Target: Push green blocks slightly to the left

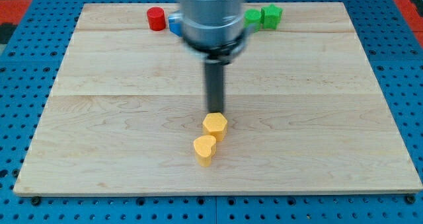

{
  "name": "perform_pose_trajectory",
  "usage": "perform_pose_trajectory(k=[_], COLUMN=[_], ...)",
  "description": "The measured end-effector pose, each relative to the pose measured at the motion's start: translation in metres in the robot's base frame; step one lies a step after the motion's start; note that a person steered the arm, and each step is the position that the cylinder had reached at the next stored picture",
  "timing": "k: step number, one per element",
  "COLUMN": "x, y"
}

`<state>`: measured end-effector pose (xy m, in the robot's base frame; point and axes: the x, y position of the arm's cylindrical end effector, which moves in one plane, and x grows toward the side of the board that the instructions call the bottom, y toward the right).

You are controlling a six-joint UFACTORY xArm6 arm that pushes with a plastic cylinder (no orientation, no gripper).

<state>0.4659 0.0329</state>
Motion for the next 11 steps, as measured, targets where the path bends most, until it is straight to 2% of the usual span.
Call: perform_pose_trajectory(k=[1, 2, 5, 7, 8, 9, 10, 11], x=[-0.07, -0.13, -0.138, -0.138, -0.155, -0.212, -0.234, -0.24], y=[0.09, 0.114, 0.135, 0.181, 0.189, 0.186, 0.179, 0.14])
